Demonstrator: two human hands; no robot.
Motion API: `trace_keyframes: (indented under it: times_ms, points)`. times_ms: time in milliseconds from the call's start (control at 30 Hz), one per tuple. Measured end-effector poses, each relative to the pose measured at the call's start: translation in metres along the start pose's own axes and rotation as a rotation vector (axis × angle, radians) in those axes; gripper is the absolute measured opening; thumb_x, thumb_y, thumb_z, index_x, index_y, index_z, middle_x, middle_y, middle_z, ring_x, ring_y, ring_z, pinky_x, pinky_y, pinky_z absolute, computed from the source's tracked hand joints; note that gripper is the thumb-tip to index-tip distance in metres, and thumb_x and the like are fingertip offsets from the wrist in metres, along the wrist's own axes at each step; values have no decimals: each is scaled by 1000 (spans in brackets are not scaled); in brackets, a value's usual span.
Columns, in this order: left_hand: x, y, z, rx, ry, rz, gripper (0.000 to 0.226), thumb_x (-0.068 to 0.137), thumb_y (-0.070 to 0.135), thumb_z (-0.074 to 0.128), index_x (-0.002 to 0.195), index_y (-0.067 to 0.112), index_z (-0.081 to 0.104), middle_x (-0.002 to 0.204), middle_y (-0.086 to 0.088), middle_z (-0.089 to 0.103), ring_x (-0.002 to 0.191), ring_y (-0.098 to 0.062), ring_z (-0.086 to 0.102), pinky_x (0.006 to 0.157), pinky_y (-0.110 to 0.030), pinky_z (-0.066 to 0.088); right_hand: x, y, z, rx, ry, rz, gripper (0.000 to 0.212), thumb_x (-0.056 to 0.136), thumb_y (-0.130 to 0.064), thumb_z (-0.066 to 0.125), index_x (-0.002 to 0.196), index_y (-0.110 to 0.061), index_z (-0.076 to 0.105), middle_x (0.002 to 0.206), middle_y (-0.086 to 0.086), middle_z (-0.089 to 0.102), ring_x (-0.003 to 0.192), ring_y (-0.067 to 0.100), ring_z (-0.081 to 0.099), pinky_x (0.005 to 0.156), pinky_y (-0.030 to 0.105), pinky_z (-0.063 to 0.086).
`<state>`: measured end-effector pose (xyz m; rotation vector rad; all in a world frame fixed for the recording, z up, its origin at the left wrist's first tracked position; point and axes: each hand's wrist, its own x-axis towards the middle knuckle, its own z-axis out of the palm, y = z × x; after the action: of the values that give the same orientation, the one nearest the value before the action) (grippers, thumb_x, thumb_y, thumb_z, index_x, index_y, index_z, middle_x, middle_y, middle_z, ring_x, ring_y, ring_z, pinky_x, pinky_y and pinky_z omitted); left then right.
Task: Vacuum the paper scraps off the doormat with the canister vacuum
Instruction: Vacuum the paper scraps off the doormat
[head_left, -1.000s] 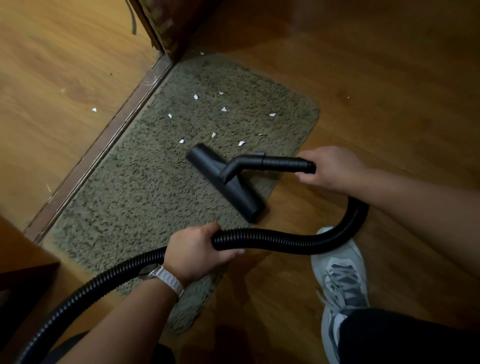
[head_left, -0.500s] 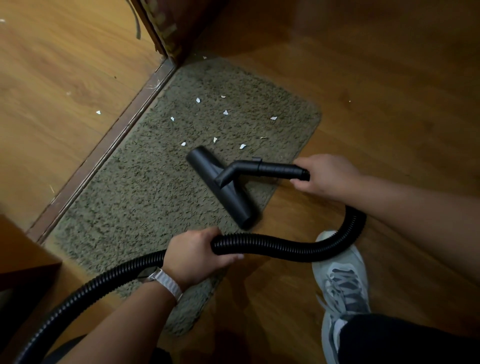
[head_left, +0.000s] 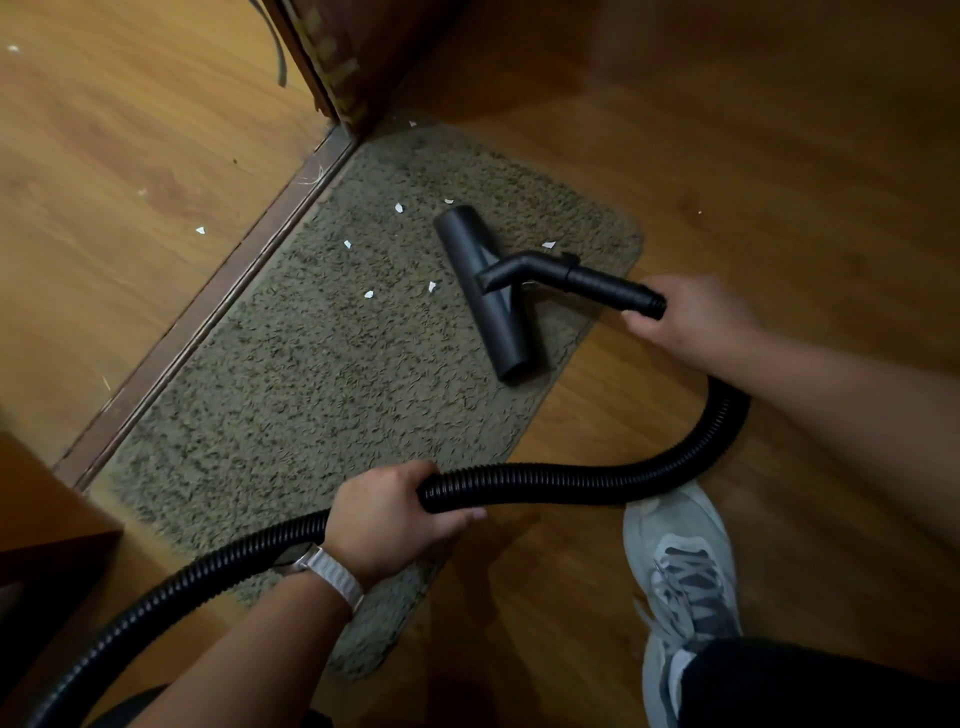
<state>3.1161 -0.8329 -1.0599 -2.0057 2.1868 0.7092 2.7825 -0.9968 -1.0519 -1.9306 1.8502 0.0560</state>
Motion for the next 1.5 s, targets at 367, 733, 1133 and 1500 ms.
trace_keyframes:
  times_ms: [367, 733, 1133, 1500]
  points:
    - [2, -2, 0, -18, 5, 4, 74, 59, 97, 38, 80, 29, 60, 58, 11, 53, 53, -3, 54, 46, -17, 37, 2, 2, 7, 14, -42, 20, 31, 93, -50, 58, 116, -29, 63, 76, -3, 62, 64, 15, 58, 51, 29, 46]
    - [6, 1, 0, 0, -2, 11, 77, 57, 97, 34, 81, 29, 61, 58, 13, 51, 54, -4, 51, 45, -16, 30, 2, -5, 5, -29, -91, -67, 25, 93, -47, 59, 111, -30, 64, 78, -5, 62, 68, 16, 59, 58, 34, 51]
    - [9, 6, 5, -73, -44, -21, 74, 58, 97, 35, 79, 30, 58, 58, 9, 54, 52, -1, 52, 44, -17, 34, 11, 29, -6, 11, 79, 214, 34, 93, -51, 57, 110, -23, 64, 79, 2, 61, 67, 22, 59, 62, 38, 56]
    - [14, 3, 5, -83, -26, -42, 76, 58, 98, 40, 80, 28, 61, 55, 9, 53, 51, -1, 52, 46, -23, 43, 4, 14, 0, 17, -66, 40, 32, 95, -50, 56, 116, -27, 64, 78, -6, 61, 62, 8, 52, 46, 25, 33]
